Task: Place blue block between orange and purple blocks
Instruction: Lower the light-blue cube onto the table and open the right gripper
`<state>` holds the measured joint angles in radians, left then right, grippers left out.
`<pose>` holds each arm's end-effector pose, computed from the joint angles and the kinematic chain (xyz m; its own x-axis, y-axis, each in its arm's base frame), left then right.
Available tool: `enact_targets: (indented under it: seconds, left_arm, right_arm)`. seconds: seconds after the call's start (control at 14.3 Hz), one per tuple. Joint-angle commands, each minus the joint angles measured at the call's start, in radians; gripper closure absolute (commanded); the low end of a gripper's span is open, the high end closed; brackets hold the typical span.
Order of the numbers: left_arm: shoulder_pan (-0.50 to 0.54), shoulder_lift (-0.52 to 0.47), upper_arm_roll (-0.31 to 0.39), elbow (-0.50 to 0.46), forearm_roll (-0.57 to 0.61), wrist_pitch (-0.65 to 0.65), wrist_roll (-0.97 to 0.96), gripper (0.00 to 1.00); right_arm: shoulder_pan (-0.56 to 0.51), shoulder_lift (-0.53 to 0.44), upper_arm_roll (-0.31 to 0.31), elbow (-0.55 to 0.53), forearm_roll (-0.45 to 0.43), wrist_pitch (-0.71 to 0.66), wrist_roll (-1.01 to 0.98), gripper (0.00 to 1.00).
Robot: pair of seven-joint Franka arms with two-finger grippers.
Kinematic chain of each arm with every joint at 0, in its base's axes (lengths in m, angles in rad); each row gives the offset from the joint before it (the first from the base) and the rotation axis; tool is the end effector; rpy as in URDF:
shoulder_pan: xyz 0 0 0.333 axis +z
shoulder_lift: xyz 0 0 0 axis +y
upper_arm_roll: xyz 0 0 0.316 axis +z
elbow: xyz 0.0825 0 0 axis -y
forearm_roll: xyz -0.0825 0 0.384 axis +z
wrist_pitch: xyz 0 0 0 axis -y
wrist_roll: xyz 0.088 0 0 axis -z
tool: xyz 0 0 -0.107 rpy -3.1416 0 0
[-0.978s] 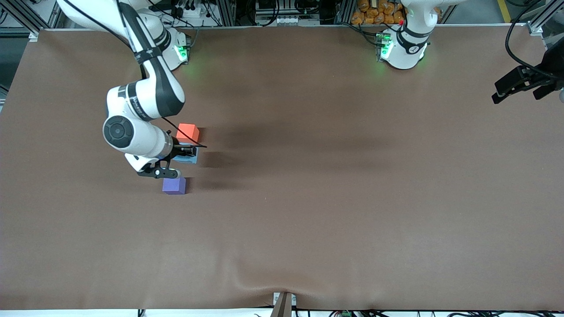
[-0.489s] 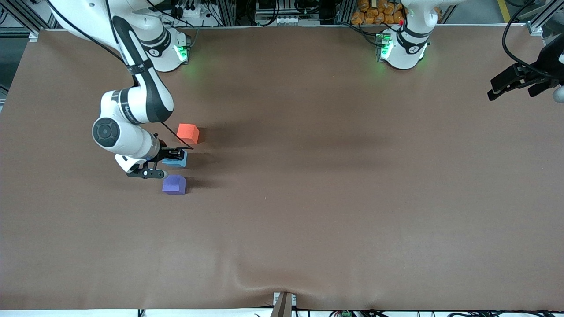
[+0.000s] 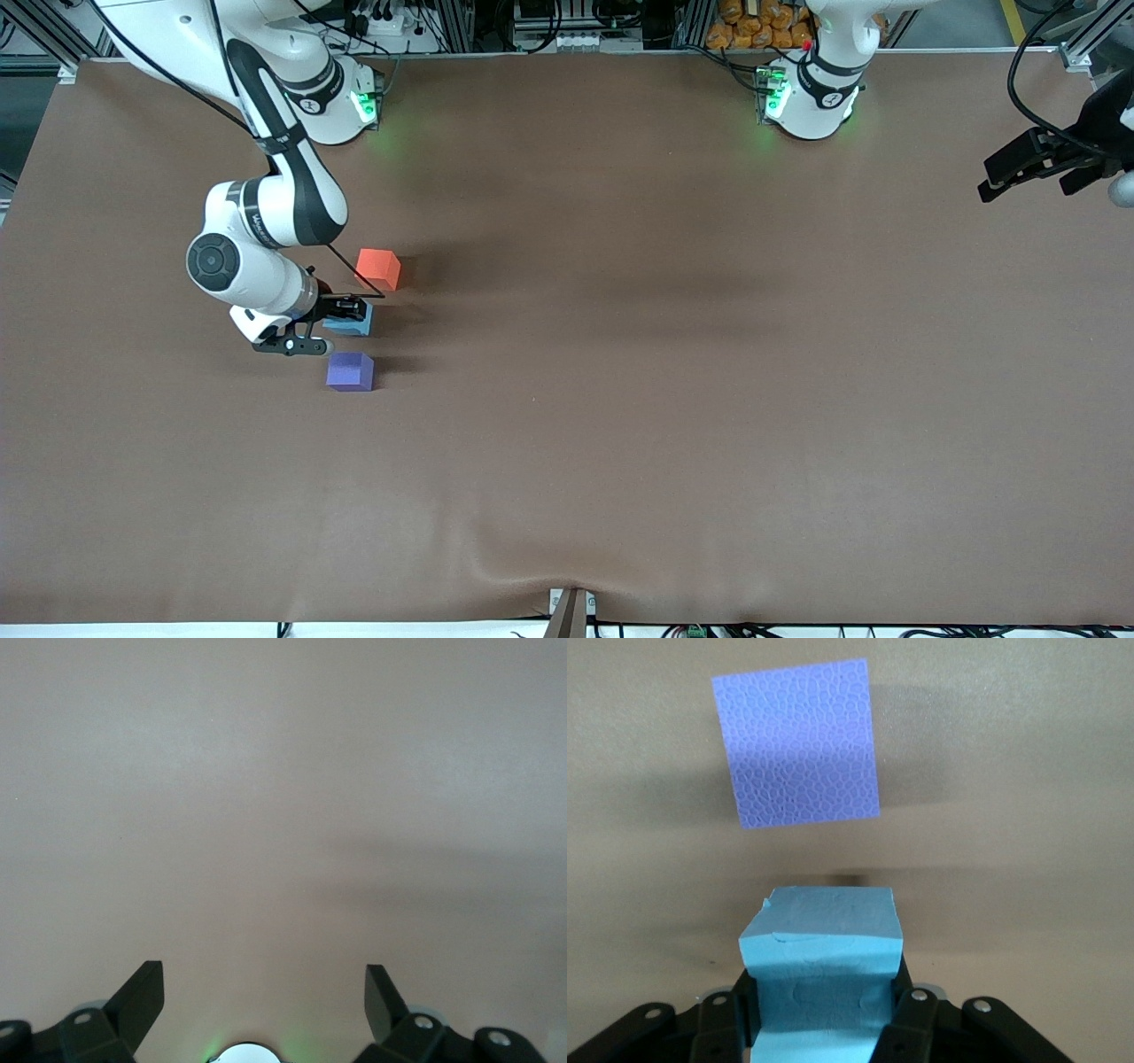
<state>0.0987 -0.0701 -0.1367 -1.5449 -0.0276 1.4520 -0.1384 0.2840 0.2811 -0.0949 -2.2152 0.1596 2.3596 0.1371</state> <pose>0.5196 -0.0260 0.6636 0.9949 0.0975 -0.0257 0.0979 -0.9951 0.0145 0.5268 0.1024 0.2393 0.9873 -0.0625 -0.1457 -0.0705 -0.9962 -0.0503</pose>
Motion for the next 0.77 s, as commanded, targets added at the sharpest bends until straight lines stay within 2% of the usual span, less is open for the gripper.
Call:
enact_targets:
  seconds: [0.0, 0.7]
  left_arm:
    - [0.013, -0.007, -0.004, 0.003, -0.002, -0.015, 0.017, 0.00]
    - [0.016, -0.010, -0.001, 0.003, 0.000, -0.019, 0.017, 0.00]
  right_arm:
    - [-0.017, -0.007, 0.020, -0.043, 0.009, 0.067, -0.036, 1.00]
    - [0.009, 0.030, 0.021, -0.072, 0.029, 0.156, -0.022, 1.00]
